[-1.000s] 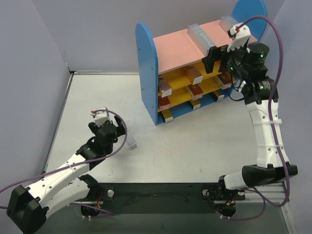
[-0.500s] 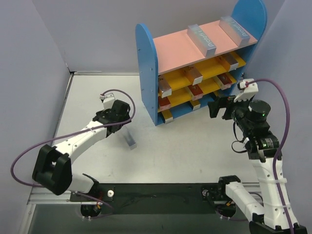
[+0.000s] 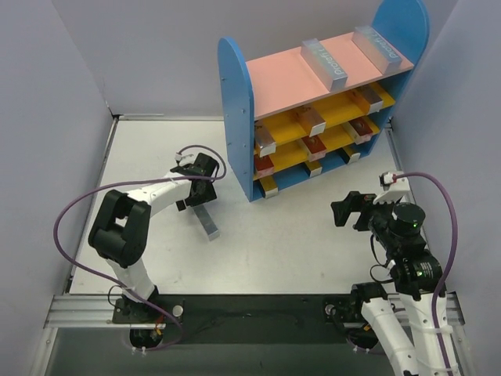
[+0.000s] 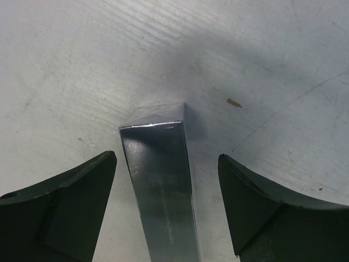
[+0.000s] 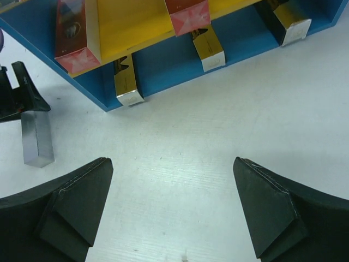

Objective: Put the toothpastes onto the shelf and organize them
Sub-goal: Pick up the toothpaste from the center of the board.

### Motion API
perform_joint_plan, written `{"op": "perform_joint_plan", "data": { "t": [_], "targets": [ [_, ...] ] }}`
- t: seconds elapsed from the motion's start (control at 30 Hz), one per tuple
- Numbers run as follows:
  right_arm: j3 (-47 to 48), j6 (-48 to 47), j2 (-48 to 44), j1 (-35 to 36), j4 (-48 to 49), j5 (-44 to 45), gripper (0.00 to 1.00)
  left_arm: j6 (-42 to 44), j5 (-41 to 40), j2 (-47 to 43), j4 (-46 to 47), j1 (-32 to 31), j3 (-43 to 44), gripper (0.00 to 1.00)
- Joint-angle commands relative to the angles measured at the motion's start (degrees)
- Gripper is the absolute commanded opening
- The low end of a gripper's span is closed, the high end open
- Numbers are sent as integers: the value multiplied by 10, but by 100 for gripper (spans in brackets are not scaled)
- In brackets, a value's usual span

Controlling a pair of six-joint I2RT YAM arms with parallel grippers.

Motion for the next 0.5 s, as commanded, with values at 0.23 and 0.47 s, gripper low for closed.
{"op": "perform_joint_plan", "data": {
  "t": [0.23,0.47],
  "targets": [
    [-58,43,-33,0,-10,-63,100,-36,54,-4,-6,11,-7,62],
    [-110,101,-57,6,12,-115,99,-66,94,-98,36,18,-86,47]
  ]
}}
